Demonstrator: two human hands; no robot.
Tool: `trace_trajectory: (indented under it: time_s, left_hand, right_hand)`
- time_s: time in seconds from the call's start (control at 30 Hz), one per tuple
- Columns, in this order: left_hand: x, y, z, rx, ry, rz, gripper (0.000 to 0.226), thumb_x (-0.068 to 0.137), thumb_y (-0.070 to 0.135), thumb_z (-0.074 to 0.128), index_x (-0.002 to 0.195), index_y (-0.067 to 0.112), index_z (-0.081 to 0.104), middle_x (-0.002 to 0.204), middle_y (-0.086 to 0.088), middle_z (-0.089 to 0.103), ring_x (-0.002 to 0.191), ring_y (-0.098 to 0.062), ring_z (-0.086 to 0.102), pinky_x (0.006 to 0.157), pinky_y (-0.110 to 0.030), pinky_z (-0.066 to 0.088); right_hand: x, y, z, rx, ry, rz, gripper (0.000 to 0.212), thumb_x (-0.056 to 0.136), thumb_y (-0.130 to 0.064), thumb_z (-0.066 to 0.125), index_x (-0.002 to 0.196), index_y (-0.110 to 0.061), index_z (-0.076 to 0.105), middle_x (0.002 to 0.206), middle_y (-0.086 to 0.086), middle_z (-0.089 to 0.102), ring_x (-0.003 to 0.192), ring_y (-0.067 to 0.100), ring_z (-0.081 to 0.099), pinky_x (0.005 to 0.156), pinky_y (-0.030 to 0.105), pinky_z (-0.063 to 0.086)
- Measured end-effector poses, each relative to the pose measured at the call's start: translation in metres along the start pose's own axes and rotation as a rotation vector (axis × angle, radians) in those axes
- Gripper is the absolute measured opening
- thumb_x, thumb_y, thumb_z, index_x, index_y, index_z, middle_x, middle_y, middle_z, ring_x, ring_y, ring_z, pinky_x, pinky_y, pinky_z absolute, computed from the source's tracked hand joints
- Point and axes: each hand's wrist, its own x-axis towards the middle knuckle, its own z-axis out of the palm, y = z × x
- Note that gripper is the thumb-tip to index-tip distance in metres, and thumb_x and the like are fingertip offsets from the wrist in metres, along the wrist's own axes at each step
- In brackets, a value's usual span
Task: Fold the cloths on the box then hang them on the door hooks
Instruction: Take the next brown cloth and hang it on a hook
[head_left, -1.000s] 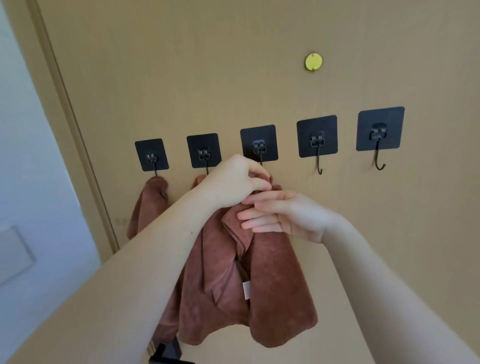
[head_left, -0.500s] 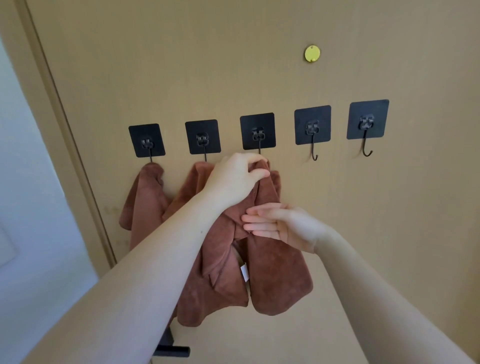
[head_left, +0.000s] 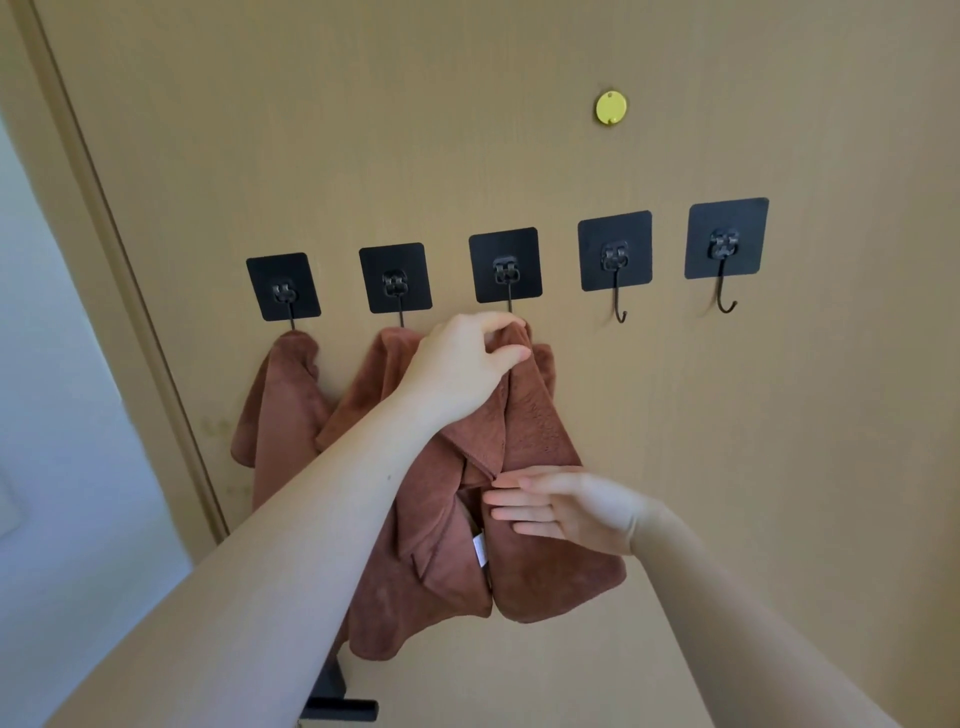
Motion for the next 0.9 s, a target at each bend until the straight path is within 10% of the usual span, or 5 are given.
trace_trajectory:
  time_s: [0.27,0.9]
  left_hand:
    - [0.0,-0.002,0.002,0.011,0.003,0.015,0.023,0.098,0.03,0.065,0.12,0.032,0.07,0.09,0.033,0.056,0.09,-0.002,0.058,0.09,-0.026,0.047]
    - [-0.022,-0.01,0.007,0.042,-0.01,0.008,0.058,0.098,0.027,0.064,0.15,0.034,0.041,0.134,0.002,0.063,0.118,-0.021,0.063,0.104,-0.045,0.051]
  right_hand:
    - [0.01,0.04,-0.02,-0.122,-0.049,0.238,0.043,0.099,-0.025,0.053,0.142,-0.024,0.057,0.14,-0.009,0.065,0.135,0.009,0.055,0.126,0.041,0.025]
    - [0.006,0.069,0.007,-0.089,0.237,0.255,0.054,0.072,-0.036,0.07,0.124,-0.021,0.073,0.122,-0.002,0.075,0.124,0.014,0.064,0.122,0.04,0.031]
